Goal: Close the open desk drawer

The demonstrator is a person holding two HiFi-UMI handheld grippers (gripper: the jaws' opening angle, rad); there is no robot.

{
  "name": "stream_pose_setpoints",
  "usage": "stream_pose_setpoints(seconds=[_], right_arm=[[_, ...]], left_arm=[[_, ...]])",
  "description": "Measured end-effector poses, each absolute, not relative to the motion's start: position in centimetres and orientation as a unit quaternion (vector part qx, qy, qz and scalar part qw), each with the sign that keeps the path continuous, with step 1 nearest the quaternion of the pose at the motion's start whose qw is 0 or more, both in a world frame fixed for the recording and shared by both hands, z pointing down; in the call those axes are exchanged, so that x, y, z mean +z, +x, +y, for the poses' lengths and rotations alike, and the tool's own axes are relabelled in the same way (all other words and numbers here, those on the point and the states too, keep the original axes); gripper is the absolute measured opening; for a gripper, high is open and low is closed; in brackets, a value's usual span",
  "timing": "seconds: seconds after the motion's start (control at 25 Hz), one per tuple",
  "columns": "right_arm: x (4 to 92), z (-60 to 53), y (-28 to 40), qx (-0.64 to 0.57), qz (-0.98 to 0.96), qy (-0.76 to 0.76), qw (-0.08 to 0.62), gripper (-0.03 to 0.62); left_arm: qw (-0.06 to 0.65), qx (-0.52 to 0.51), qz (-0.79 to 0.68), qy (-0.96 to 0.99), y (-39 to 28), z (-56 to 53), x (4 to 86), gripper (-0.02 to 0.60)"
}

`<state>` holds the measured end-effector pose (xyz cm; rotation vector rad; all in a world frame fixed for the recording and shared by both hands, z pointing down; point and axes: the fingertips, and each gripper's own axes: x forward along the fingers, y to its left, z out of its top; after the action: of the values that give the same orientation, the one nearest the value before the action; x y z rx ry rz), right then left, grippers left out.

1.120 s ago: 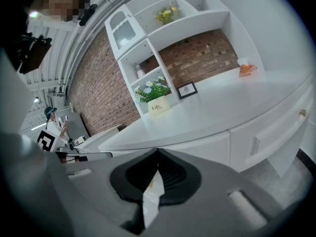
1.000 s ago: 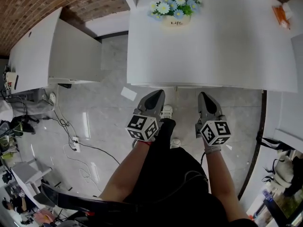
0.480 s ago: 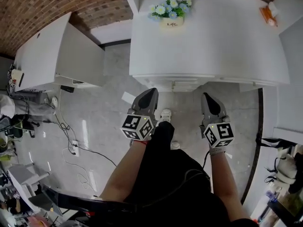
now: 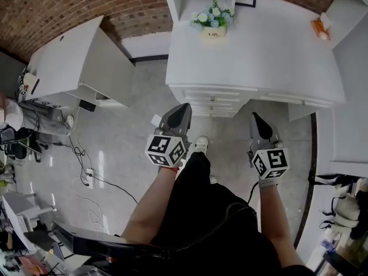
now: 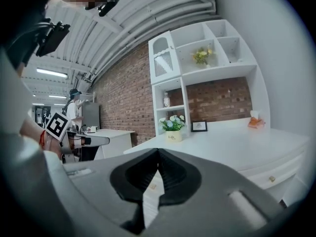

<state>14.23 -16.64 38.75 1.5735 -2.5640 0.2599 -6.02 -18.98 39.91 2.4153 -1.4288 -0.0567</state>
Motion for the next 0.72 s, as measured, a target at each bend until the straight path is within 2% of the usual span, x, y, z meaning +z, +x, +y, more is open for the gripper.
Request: stream_pose_setpoints(seconds=[0.72], right_arm=[[32.6,-11.8,15.8,0.047,-0.855,0.517,0.025,0.002]], left_arm=[[0.123,-0.032,-0.504,0.854,-4.7,-15.1,33.9,0.003]])
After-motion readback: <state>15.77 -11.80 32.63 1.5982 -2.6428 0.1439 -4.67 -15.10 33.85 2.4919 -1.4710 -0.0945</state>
